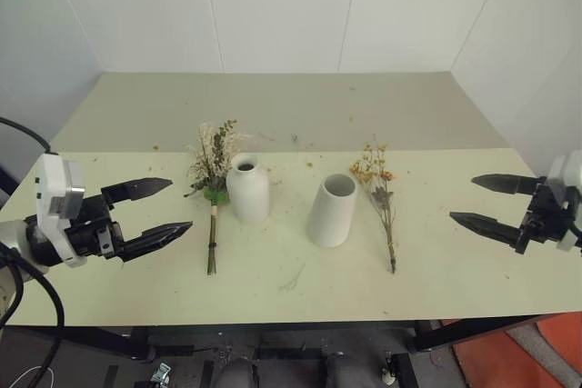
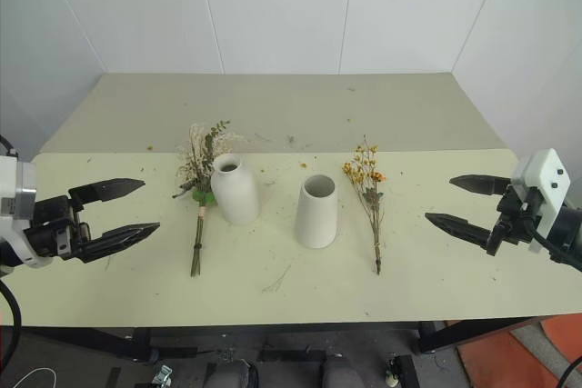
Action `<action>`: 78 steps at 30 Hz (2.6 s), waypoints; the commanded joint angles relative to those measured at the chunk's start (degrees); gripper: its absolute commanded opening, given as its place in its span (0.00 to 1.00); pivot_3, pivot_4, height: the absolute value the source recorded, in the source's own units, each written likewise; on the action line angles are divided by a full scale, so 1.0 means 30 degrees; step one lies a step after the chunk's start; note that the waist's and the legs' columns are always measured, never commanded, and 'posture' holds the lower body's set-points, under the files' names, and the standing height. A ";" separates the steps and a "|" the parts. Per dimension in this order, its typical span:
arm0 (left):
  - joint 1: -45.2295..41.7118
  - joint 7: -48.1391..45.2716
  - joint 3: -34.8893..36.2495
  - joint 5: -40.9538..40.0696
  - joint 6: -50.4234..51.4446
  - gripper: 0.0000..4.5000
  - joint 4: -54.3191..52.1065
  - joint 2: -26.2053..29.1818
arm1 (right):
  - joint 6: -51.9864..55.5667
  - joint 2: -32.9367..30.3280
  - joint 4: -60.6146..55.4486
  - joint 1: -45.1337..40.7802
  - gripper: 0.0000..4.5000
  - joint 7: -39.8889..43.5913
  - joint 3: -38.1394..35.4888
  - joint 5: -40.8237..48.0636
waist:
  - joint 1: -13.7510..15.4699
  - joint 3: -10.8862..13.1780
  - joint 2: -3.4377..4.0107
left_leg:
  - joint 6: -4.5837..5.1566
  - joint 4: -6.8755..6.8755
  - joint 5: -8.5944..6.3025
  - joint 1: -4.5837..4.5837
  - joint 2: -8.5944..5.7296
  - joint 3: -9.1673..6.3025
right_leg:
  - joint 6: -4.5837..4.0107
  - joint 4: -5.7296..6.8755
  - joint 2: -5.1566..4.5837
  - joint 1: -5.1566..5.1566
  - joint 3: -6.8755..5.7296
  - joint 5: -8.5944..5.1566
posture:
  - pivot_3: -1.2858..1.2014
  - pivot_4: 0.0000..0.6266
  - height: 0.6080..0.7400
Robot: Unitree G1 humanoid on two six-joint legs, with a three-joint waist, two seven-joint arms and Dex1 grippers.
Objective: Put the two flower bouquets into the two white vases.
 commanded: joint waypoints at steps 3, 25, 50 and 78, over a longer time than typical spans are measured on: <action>-0.0059 -0.0121 0.0523 -0.0028 -0.0261 1.00 -0.0337 0.0330 | -0.0314 -0.0221 -0.0359 0.0123 1.00 0.0017 -0.0595 0.0014 | 0.0002 0.0000 0.0000 | 0.0000 0.0000 0.0000 -0.0001 0.0000 -0.0001 | 0.0000 0.0000 0.0000 0.0000 0.0000 0.0000 | 0.52 0.24 1.00; -0.0379 -0.0299 0.0260 0.0008 -0.0240 1.00 -0.0205 0.0561 | 0.0607 -0.0168 -0.0878 -0.0398 1.00 -0.0767 0.0209 0.0338 | 0.0001 0.0000 0.0000 | 0.0000 0.0000 0.0000 0.0000 -0.0001 -0.0001 | -0.0001 0.0004 -0.0001 0.0000 0.0000 0.0001 | 0.52 0.24 1.00; -1.3122 1.1864 -1.2689 0.5433 1.5595 1.00 0.4244 -0.1337 | -0.0075 0.0261 -0.0953 -0.3612 1.00 0.0067 0.1857 0.0709 | 0.0017 0.0025 -0.0036 | 0.0001 0.0020 0.0002 -0.0044 -0.0042 -0.0054 | 0.0011 0.0047 -0.0002 -0.0029 -0.0001 0.0007 | 0.52 0.24 1.00; -1.4989 1.6838 -1.1393 1.2541 1.3323 0.02 0.9428 -0.4543 | -0.0055 -0.0058 -0.0570 -0.3949 1.00 0.1669 0.2111 0.1137 | 0.0007 0.0026 -0.0039 | 0.0001 0.0064 0.0003 -0.0064 -0.0065 -0.0087 | 0.0020 0.0064 -0.0018 -0.0027 -0.0012 0.0015 | 0.52 0.24 1.00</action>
